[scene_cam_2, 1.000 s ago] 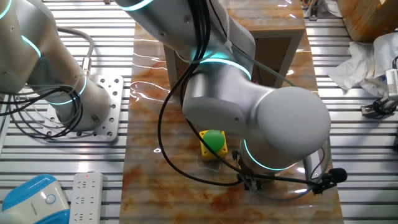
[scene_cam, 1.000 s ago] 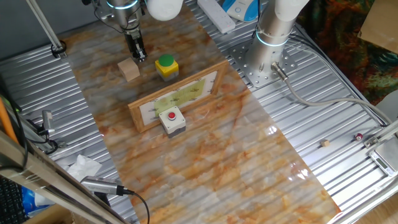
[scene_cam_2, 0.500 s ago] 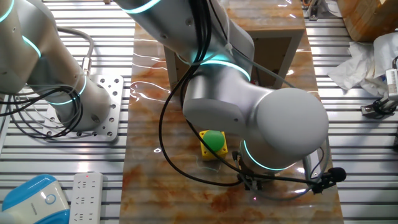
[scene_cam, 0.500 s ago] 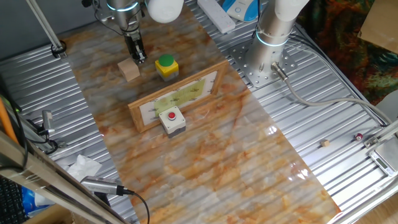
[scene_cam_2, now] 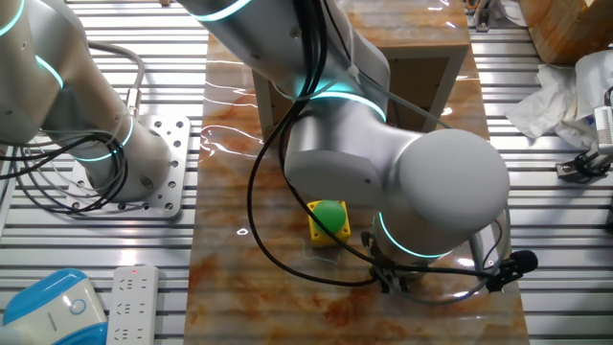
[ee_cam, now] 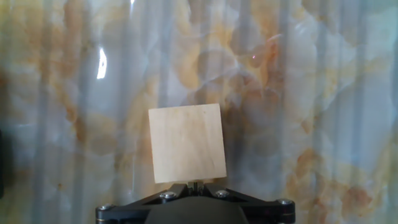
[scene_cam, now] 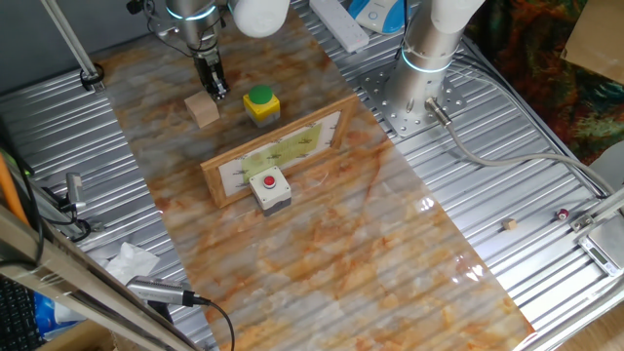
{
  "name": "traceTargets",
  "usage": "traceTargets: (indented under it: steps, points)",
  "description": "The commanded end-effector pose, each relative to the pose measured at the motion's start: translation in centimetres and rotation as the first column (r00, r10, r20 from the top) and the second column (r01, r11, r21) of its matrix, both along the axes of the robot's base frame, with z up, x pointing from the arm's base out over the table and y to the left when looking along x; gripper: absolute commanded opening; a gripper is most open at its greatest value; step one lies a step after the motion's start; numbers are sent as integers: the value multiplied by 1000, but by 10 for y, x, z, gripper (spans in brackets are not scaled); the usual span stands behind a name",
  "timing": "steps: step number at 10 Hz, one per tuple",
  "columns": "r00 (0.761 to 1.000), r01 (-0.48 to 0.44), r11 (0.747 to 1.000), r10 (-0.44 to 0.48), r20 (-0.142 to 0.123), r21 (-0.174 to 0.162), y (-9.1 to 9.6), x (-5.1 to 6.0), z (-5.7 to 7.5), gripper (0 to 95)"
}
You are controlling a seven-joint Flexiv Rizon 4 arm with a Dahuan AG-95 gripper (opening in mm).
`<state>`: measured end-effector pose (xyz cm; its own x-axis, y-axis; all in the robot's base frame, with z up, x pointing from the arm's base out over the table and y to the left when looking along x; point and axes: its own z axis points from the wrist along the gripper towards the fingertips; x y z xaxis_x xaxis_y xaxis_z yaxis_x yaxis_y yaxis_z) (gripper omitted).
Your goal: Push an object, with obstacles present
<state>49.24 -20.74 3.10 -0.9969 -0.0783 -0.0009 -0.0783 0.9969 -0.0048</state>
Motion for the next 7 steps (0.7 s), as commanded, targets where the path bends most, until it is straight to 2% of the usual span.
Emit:
traceTargets:
  steps: [1, 4, 7]
  points:
    - [1000, -4, 1000, 4, -1, 4, -1, 3, 0, 0]
    - [1000, -4, 1000, 4, 1, 5, -1, 5, 1, 0]
    - [1000, 1, 1000, -1, 4, 7, 4, 13, 0, 0]
